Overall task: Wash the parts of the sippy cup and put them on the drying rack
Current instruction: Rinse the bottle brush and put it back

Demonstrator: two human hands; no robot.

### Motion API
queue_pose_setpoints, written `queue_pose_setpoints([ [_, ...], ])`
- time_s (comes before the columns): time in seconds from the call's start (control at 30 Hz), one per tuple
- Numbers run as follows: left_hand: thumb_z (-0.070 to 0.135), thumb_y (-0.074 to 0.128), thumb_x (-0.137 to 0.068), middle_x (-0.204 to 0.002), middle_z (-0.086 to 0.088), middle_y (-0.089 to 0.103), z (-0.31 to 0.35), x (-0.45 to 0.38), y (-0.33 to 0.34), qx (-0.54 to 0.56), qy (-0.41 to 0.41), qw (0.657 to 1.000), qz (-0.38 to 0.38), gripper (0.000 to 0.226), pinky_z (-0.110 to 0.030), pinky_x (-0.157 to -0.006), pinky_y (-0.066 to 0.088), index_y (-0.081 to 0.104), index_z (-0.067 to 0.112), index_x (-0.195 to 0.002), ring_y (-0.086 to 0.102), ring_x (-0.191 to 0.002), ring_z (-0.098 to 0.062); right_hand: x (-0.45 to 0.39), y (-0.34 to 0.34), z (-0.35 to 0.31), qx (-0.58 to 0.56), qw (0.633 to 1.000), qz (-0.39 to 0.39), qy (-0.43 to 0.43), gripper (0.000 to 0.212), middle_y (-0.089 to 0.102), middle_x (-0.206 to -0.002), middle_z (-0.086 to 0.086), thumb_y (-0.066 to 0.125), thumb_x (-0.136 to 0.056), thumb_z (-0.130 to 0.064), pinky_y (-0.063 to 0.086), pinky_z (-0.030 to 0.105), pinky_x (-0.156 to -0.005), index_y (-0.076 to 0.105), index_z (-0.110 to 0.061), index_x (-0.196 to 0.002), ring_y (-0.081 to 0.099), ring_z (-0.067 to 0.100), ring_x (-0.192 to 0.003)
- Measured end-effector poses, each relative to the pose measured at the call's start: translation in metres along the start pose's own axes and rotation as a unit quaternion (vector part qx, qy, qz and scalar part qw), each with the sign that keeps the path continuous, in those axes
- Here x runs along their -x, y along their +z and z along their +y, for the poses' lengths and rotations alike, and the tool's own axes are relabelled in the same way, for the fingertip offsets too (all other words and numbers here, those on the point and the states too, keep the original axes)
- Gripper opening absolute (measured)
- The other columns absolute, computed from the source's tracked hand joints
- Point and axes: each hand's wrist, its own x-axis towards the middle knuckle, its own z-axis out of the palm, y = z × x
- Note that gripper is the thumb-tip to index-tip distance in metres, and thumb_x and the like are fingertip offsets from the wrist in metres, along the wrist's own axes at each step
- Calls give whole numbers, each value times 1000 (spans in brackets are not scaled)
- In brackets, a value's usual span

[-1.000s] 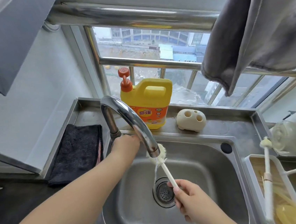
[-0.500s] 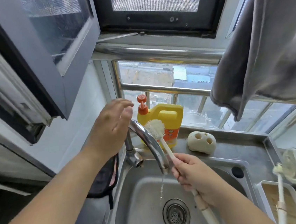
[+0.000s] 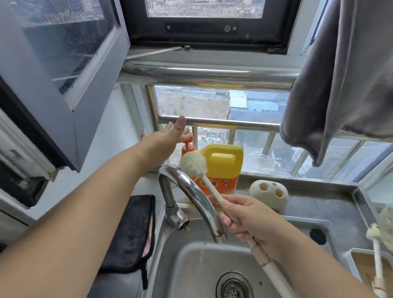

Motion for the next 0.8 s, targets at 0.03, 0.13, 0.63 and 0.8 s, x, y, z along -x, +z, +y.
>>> queue_pose_setpoints([
  [0.03, 88, -24, -51, -155, 15, 23, 1, 0, 3, -7, -4, 1000, 6, 122, -55, -111, -19, 40, 37, -141, 3, -147, -10, -1, 0, 0, -3, 1000, -2, 0, 24, 45, -58, -2, 38, -102, -16, 20, 15, -38, 57, -15, -116, 26, 3, -40],
  [0.13, 62, -11, -84, -154, 15, 27, -2, 1, 11, 36, -19, 999, 28, 82, -54, -112, -19, 43, 36, -140, 8, -146, -9, -2, 2, 1, -12, 1000, -5, -2, 25, 45, -58, -2, 38, -102, -17, 19, 15, -39, 57, -12, -119, 27, 3, -40],
  [0.63, 45, 3, -102, -152, 15, 32, -10, -7, 16, 46, -54, 997, 42, 59, -54, -109, -21, 53, 39, -131, 9, -146, -7, 0, -1, 6, -18, 1000, -8, -12, 26, 45, -59, -1, 40, -102, -16, 20, 15, -37, 58, -12, -119, 24, 4, -43],
  [0.8, 43, 3, -102, -152, 16, 31, -10, -6, 16, 47, -54, 997, 42, 57, -56, -108, -21, 51, 40, -132, 8, -146, -8, 1, -1, 7, -17, 1000, -9, -12, 25, 44, -59, -1, 40, -102, -16, 19, 15, -37, 59, -12, -118, 23, 4, -43],
])
